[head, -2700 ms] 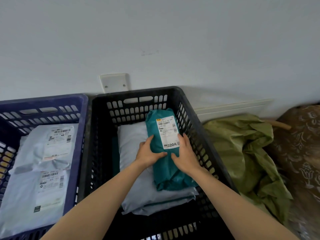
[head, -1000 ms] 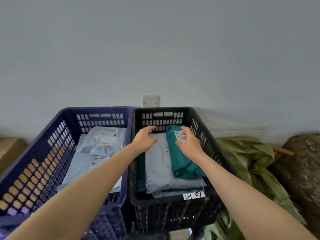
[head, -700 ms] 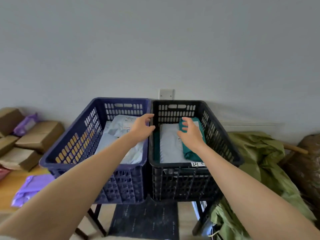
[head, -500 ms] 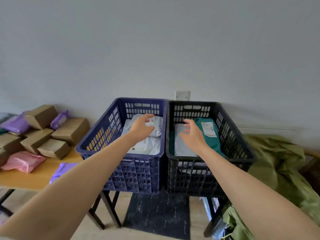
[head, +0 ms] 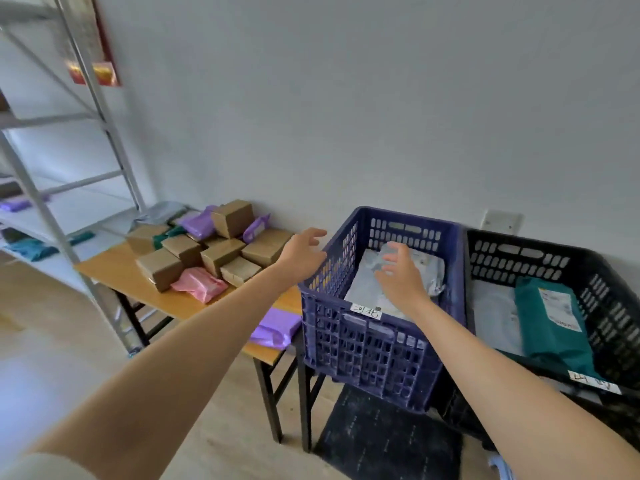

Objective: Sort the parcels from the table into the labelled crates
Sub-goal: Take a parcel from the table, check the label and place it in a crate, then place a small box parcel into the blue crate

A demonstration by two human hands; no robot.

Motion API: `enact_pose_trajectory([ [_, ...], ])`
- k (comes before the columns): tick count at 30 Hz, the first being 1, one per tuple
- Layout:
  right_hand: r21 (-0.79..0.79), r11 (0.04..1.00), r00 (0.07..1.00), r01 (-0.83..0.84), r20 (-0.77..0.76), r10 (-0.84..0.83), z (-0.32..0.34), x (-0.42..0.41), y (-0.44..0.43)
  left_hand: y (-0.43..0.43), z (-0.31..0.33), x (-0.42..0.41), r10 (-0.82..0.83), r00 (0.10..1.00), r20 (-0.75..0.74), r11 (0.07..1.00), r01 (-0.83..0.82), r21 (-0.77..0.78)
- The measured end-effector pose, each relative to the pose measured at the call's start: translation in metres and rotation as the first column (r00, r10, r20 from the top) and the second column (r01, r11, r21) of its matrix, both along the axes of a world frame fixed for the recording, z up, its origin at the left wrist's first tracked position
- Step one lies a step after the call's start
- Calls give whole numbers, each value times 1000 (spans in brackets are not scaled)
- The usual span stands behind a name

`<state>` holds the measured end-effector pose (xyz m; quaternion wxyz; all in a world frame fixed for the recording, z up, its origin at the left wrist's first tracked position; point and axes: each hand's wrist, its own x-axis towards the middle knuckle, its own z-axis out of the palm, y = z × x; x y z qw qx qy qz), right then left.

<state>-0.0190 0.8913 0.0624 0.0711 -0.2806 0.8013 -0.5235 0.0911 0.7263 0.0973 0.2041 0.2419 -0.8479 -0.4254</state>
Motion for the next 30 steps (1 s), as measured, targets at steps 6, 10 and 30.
enact_pose_trajectory([
  [6,7,995,995,-103,13,103,-5,40,-116,-106,2,54,91,995,-50,994,-87,67],
  [10,23,994,994,-109,21,108,-9,60,-193,-179,0,80,127,991,-28,985,-123,120],
  [30,121,991,995,-58,81,49,-65,91,-422,-416,-65,127,130,983,133,983,-145,114],
])
